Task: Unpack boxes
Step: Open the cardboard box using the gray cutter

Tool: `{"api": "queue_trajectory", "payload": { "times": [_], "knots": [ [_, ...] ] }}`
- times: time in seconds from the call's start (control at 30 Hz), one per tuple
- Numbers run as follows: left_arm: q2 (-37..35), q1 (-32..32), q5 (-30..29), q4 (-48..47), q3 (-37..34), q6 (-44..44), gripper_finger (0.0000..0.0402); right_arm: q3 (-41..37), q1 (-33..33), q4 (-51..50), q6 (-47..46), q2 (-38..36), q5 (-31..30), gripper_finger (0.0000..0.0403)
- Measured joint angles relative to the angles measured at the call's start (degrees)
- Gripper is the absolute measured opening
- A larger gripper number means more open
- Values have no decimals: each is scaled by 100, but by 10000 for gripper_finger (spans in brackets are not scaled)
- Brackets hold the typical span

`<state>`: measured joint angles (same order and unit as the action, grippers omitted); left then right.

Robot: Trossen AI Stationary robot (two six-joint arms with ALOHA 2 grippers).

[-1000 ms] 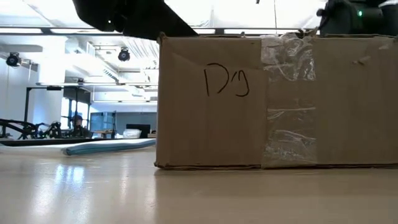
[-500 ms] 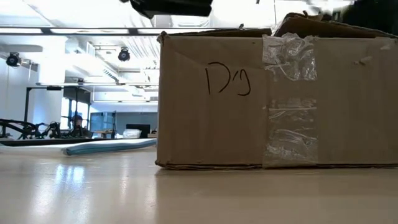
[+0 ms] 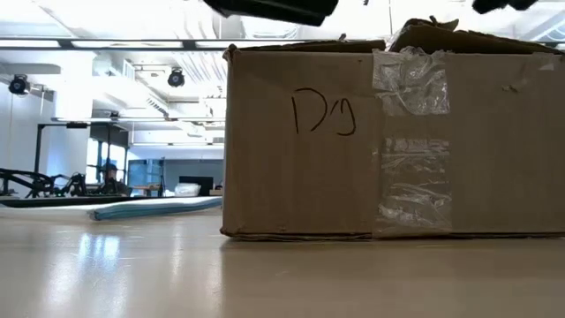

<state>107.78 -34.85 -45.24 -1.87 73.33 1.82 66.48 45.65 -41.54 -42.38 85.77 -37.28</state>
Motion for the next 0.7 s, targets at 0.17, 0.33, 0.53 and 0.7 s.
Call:
{"api": "queue_trajectory", "payload": {
  "times": [0.17,0.33,0.53,0.7],
  "knots": [
    [37,15,-146,-273,284,21,192,428,-31,-74,277,928,-1069,161],
    [29,2,-159,-400,265,89,192,1043,-78,-813,196,1398,-1706,149],
    [25,4,-211,-400,200,421,192,1309,-176,-1438,191,1470,-1726,122],
    [22,4,-225,-380,152,735,192,1304,-210,-1885,26,1384,-1597,99]
  ]
}}
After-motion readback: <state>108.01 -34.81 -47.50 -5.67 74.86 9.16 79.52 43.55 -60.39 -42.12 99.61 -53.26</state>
